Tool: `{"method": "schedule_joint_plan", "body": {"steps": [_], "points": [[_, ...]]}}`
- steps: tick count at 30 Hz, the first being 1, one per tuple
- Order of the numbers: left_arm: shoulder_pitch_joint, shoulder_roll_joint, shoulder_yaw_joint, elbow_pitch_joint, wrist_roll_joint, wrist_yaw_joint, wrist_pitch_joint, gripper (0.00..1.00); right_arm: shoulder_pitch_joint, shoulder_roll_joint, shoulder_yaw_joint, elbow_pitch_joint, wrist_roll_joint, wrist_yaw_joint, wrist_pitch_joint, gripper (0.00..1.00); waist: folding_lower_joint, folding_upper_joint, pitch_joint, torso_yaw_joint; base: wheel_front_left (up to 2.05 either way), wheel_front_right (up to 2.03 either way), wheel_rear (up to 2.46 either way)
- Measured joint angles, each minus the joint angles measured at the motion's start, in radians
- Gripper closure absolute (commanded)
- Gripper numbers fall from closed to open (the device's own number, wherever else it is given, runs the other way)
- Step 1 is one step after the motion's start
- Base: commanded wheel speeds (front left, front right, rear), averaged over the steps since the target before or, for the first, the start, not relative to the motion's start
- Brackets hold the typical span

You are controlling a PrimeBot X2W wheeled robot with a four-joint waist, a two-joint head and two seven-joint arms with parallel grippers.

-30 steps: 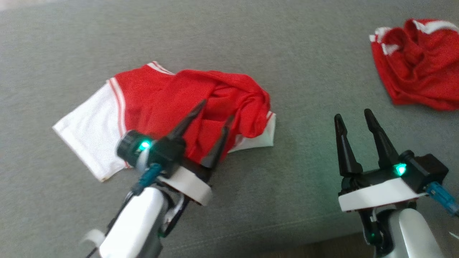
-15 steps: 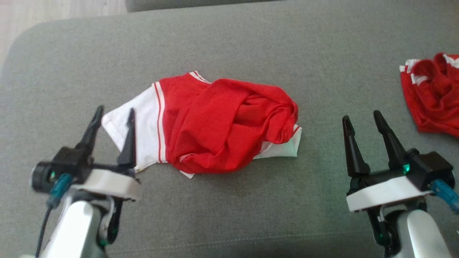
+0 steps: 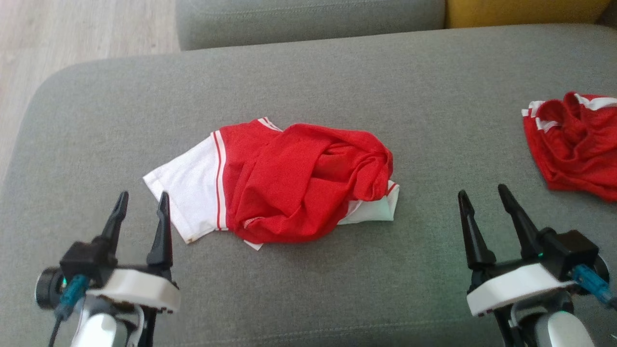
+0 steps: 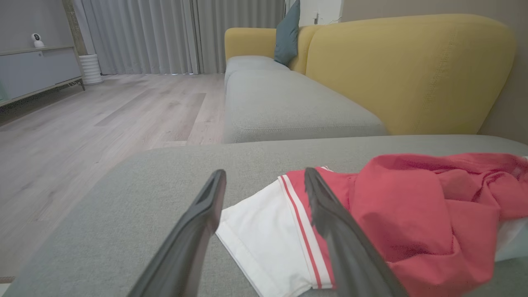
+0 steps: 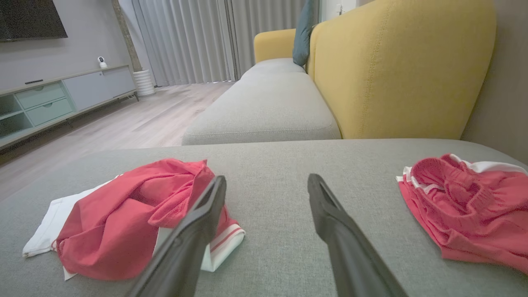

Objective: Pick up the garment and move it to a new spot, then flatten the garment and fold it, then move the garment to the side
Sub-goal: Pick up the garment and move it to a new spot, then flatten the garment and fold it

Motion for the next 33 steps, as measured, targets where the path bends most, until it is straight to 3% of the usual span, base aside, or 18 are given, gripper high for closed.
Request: {"method": "schedule_joint_plan", "body": {"steps": [13, 27, 33], "points": [[0.048, 0.0, -0.018, -0.006, 0.008, 0.037, 0.009, 0.0, 0.034, 0.001, 0.003, -0.015, 0.0, 0.0, 0.026, 0.0, 0.0, 0.0, -0.032, -0.003, 0.0, 0.0, 0.0], [0.048, 0.002, -0.022, -0.019, 0.008, 0.049, 0.012, 0.0, 0.033, 0.001, 0.006, -0.016, 0.002, 0.0, 0.027, 0.0, 0.0, 0.0, -0.023, 0.002, 0.0, 0.0, 0.0], [0.042, 0.004, -0.024, -0.03, 0.01, 0.055, 0.012, 0.0, 0.004, 0.001, 0.058, 0.021, 0.022, 0.0, 0.084, 0.0, 0.0, 0.0, 0.0, 0.015, 0.0, 0.0, 0.0]]}}
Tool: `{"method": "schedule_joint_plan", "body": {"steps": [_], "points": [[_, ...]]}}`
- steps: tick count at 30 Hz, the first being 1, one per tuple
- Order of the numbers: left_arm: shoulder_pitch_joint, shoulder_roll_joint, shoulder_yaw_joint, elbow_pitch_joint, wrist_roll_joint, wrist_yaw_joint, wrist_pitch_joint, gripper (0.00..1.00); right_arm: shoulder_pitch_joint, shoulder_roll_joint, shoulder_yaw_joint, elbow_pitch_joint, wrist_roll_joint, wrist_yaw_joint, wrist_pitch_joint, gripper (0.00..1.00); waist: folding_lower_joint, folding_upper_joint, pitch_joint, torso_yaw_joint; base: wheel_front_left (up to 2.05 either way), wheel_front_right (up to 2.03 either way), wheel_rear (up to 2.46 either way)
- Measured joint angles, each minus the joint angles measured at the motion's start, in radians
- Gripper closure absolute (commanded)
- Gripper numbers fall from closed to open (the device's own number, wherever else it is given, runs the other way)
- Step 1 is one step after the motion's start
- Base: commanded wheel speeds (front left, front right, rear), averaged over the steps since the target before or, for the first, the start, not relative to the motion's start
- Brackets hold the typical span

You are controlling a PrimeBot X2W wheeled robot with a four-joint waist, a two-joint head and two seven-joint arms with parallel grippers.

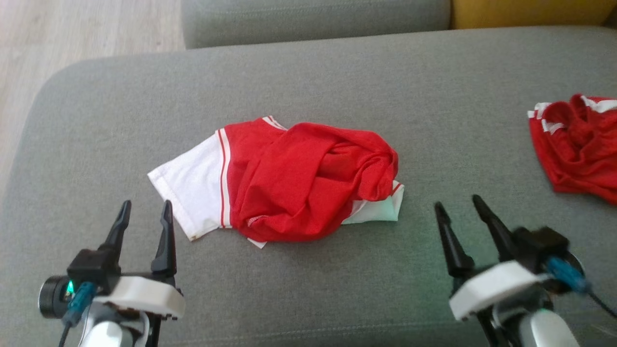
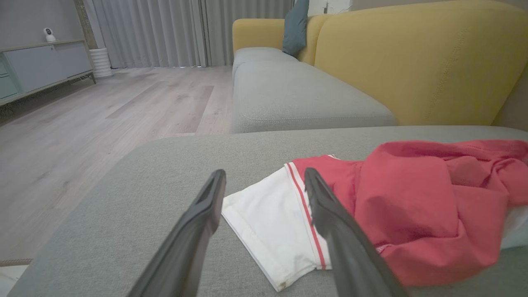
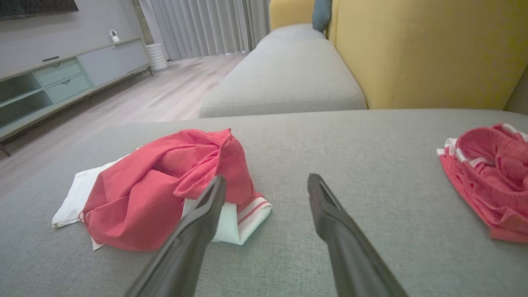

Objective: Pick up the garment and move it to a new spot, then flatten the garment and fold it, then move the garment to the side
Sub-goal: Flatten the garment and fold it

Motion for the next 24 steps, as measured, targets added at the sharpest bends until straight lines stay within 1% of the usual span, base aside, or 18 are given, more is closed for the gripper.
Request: {"method": "schedule_joint_plan", "body": {"steps": [7, 13, 14, 15, 16, 19, 24], "points": [[-0.066, -0.002, -0.017, -0.01, 0.005, 0.002, 0.0, 0.0, -0.19, -0.001, 0.066, 0.106, 0.021, 0.0, 0.093, 0.0, 0.0, 0.0, 0.052, 0.034, 0.0, 0.0, 0.0], [-0.103, -0.01, -0.031, 0.001, 0.016, 0.0, -0.002, 0.0, -0.288, -0.008, 0.073, 0.228, 0.022, 0.0, 0.137, 0.0, 0.0001, 0.0, 0.087, 0.076, 0.0, 0.0, 0.0], [-0.103, -0.012, -0.032, 0.005, 0.016, -0.007, -0.002, 0.0, -0.298, -0.011, 0.073, 0.248, 0.029, 0.0, 0.147, 0.07, 0.0001, 0.0, 0.091, 0.08, 0.0, 0.0, 0.0], [-0.103, -0.013, -0.033, 0.009, 0.016, -0.008, -0.002, 0.0, -0.305, -0.013, 0.073, 0.258, 0.032, 0.0, 0.147, 0.44, 0.0001, 0.0, 0.094, 0.085, 0.0, 0.0, 0.0], [-0.104, -0.015, -0.034, 0.012, 0.016, -0.008, -0.007, 0.0, -0.31, -0.015, 0.071, 0.266, 0.034, 0.0, 0.145, 1.0, 0.0001, 0.0, 0.097, 0.088, 0.0, 0.0, 0.0], [-0.107, -0.019, -0.035, 0.015, 0.016, -0.01, -0.009, 0.0, -0.321, -0.017, 0.064, 0.279, 0.045, 0.0, 0.142, 1.0, 0.0, 0.0, 0.099, 0.092, 0.0, 0.0, 0.0], [-0.123, -0.027, -0.035, 0.017, 0.017, -0.016, -0.01, 0.0, -0.323, -0.031, 0.035, 0.259, 0.06, 0.0, 0.106, 1.0, 0.0001, 0.0, 0.102, 0.092, 0.0, 0.0, 0.0]]}}
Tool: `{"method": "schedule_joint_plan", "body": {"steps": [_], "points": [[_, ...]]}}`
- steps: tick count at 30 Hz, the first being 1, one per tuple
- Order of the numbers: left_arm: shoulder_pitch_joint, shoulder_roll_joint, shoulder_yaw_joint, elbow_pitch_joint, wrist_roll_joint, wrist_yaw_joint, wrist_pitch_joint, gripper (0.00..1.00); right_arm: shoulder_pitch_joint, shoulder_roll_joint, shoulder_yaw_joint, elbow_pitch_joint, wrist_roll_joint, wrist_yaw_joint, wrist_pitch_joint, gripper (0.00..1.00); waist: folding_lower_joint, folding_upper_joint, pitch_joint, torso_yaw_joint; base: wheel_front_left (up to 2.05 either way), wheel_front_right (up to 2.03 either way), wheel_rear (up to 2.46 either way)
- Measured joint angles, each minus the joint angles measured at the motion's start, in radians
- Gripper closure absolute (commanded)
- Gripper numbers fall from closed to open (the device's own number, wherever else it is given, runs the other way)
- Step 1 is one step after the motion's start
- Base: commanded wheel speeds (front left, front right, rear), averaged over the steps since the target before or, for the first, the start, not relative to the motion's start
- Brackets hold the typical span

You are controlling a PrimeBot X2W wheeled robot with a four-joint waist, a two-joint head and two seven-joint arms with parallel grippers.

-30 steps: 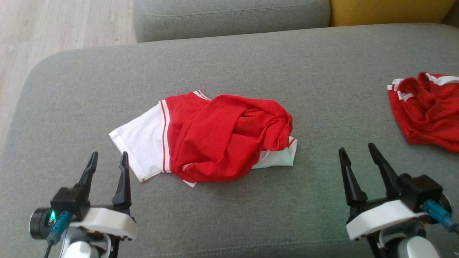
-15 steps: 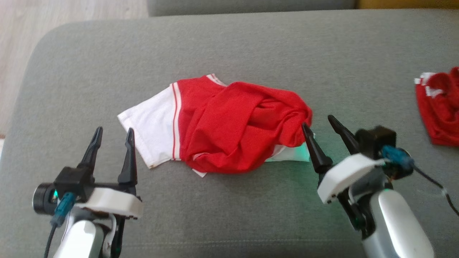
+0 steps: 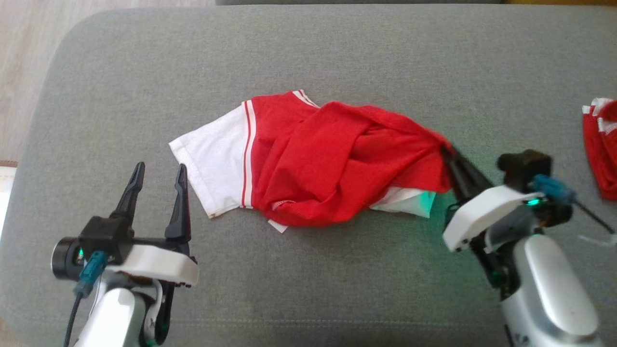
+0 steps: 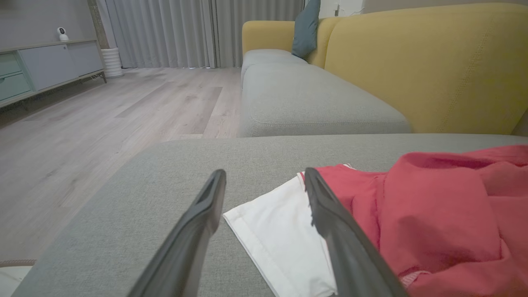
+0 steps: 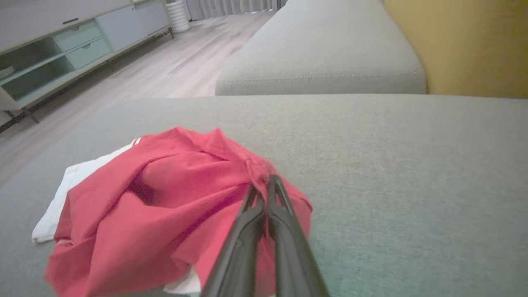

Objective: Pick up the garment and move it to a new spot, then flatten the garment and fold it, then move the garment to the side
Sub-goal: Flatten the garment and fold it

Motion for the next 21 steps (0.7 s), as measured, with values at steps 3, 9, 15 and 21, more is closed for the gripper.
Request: {"method": "schedule_joint_plan", "body": {"steps": [3, 9, 15, 21], "points": [[0.0, -0.004, 0.0, 0.0, 0.006, 0.0, 0.0, 0.0, 0.0, -0.013, -0.035, -0.027, 0.003, 0.0, -0.011, 1.0, 0.0, 0.0, 0.001, -0.009, 0.0, 0.0, 0.0], [-0.001, -0.008, 0.0, 0.0, 0.009, -0.005, 0.0, 0.0, 0.0, -0.086, -0.115, -0.049, 0.004, 0.0, -0.005, 1.0, 0.0, 0.0, 0.005, -0.028, 0.0, 0.0, 0.0], [-0.01, -0.009, 0.001, -0.002, 0.011, -0.01, 0.0, 0.0, 0.013, -0.128, -0.211, -0.051, 0.022, 0.0, 0.026, 1.0, 0.0, 0.0, 0.017, -0.042, 0.0, 0.0, 0.0], [-0.024, -0.009, 0.003, -0.007, 0.018, -0.019, 0.0, 0.0, 0.016, -0.145, -0.25, -0.022, 0.038, 0.0, 0.024, 1.0, 0.0, 0.0, 0.055, -0.056, 0.0, 0.0, 0.0]]}}
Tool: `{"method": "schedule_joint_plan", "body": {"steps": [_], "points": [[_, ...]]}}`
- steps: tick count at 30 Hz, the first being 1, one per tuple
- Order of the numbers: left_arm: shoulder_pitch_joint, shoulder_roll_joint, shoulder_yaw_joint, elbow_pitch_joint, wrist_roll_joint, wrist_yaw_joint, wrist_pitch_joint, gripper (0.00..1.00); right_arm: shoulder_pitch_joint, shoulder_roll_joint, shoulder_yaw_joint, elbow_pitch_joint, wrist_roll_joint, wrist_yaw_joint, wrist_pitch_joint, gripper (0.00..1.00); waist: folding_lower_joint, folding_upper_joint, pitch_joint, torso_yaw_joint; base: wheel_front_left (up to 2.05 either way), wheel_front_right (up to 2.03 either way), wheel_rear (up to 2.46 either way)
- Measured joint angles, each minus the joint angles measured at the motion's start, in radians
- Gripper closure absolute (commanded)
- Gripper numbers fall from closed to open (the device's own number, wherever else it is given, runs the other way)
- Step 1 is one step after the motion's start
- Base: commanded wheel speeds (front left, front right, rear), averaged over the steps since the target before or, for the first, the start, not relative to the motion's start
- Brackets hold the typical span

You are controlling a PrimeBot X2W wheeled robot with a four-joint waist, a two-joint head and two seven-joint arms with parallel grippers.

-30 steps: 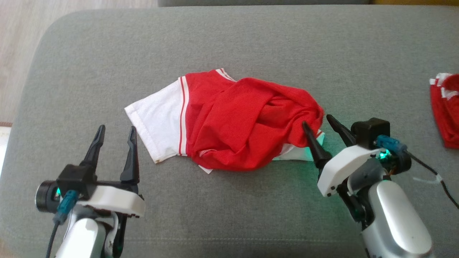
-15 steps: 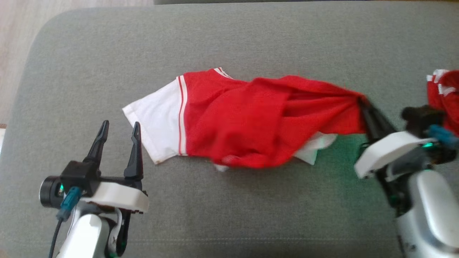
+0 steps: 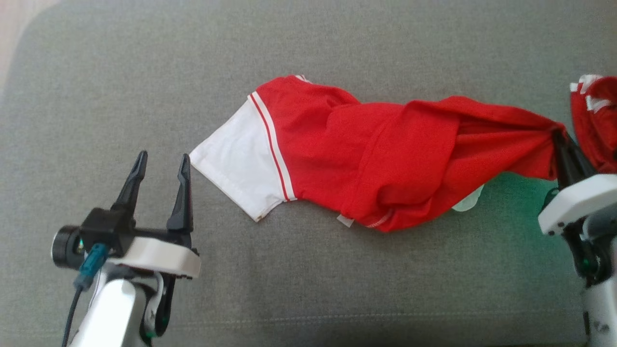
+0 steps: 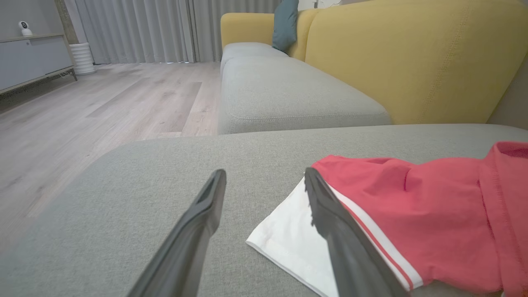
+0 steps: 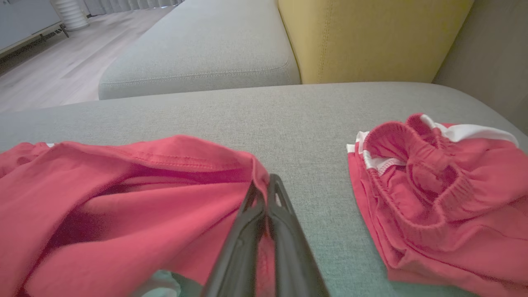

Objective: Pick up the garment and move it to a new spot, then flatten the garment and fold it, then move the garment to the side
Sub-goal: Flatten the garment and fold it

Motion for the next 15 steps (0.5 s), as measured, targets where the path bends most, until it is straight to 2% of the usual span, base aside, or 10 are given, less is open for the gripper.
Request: {"method": "schedule_joint_plan", "body": {"steps": [10, 11, 12, 13, 14, 15], "points": [[-0.058, -0.007, -0.003, -0.004, 0.018, -0.021, -0.003, 0.0, -0.188, -0.037, 0.074, 0.234, 0.061, 0.0, -0.082, 1.0, 0.0001, 0.0, 0.06, 0.018, 0.0, 0.0, 0.0], [-0.058, -0.009, -0.004, -0.004, 0.017, -0.026, -0.003, 0.0, -0.198, -0.041, 0.083, 0.265, 0.064, 0.0, -0.094, 0.94, 0.0001, 0.0, 0.064, 0.02, 0.0, 0.0, 0.0], [-0.059, -0.012, -0.005, -0.004, 0.017, -0.026, -0.003, 0.0, -0.204, -0.042, 0.088, 0.294, 0.068, 0.0, -0.105, 0.69, 0.0, 0.0, 0.067, 0.022, 0.0, 0.0, 0.0], [-0.06, -0.014, -0.007, -0.003, 0.017, -0.027, -0.003, 0.0, -0.207, -0.042, 0.088, 0.32, 0.077, 0.0, -0.119, 0.39, 0.0001, 0.0, 0.069, 0.025, 0.0, 0.0, 0.0], [-0.061, -0.016, -0.008, -0.002, 0.017, -0.028, -0.003, 0.0, -0.207, -0.042, 0.089, 0.344, 0.078, 0.0, -0.14, 0.0, 0.0001, 0.0, 0.071, 0.026, 0.0, 0.0, 0.0], [-0.061, -0.016, -0.008, -0.002, 0.017, -0.028, -0.003, 0.0, -0.207, -0.042, 0.089, 0.344, 0.078, 0.0, -0.14, 0.0, 0.0001, 0.0, 0.071, 0.026, 0.0, 0.0, 0.0]]}}
